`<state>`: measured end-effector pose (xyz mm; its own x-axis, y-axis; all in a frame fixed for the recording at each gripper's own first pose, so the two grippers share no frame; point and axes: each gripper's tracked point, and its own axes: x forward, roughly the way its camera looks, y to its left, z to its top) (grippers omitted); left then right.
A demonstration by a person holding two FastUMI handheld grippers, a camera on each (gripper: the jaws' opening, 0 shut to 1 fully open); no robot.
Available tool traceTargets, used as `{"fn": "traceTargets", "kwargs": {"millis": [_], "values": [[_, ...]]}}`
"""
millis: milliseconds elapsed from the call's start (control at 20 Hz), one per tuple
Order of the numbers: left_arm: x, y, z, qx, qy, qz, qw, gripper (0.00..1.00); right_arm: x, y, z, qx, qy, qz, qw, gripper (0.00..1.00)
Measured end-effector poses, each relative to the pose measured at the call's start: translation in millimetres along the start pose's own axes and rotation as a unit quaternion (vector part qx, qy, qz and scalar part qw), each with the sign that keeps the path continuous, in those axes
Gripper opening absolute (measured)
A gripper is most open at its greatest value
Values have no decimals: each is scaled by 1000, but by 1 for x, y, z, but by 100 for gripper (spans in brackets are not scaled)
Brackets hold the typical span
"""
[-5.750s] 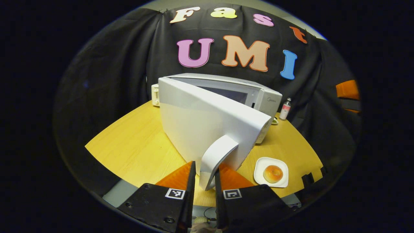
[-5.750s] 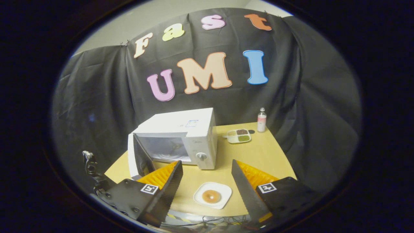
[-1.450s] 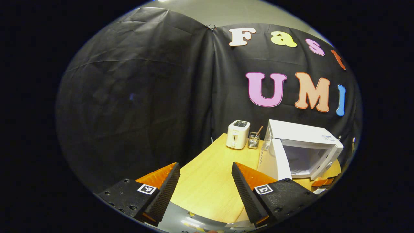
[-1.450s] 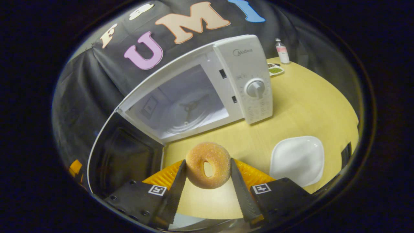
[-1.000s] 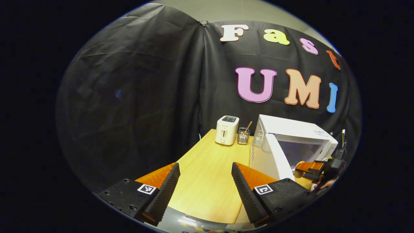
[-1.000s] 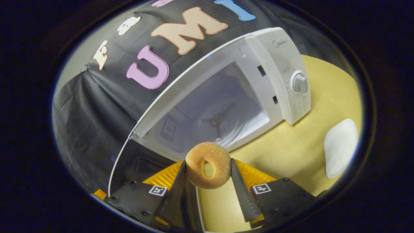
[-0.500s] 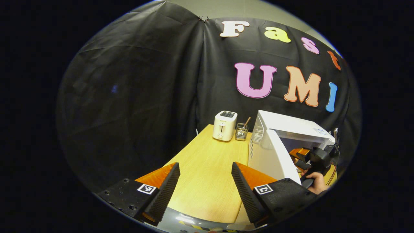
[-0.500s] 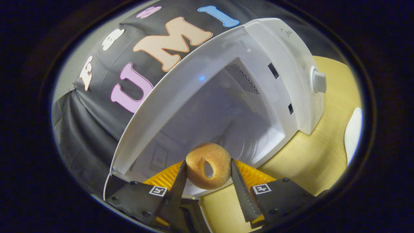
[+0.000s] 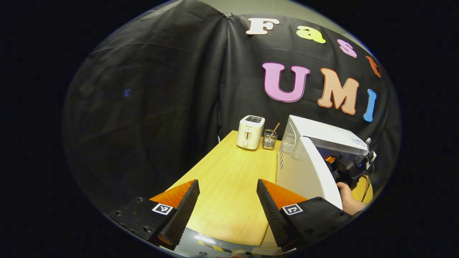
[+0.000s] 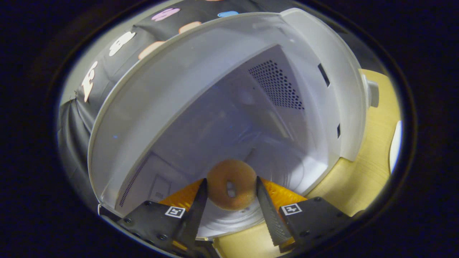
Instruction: Open the microwave oven with the left hand, put the food in, and close the microwave oven.
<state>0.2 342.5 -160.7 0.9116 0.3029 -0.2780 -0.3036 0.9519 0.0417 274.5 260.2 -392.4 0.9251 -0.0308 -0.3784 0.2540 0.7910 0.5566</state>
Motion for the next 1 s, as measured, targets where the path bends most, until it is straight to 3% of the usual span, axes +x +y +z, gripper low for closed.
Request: {"fn": "traceTargets", "kwargs": {"millis": [100, 300, 850, 1000], "values": [[-1, 1, 2, 5, -3, 3, 1000, 95, 0, -2, -4, -8, 2, -3, 1000, 73], [-4, 0, 2, 9, -6, 0, 1000, 94, -10, 1, 2, -28, -9, 5, 1000, 90], [-14, -1, -15, 4, 7, -16, 1000, 94, -98, -15, 22, -135, -1, 43, 990, 90], [-17, -7, -16, 11, 4, -33, 999, 87, -121, -29, 28, -175, -1, 36, 984, 90]]}}
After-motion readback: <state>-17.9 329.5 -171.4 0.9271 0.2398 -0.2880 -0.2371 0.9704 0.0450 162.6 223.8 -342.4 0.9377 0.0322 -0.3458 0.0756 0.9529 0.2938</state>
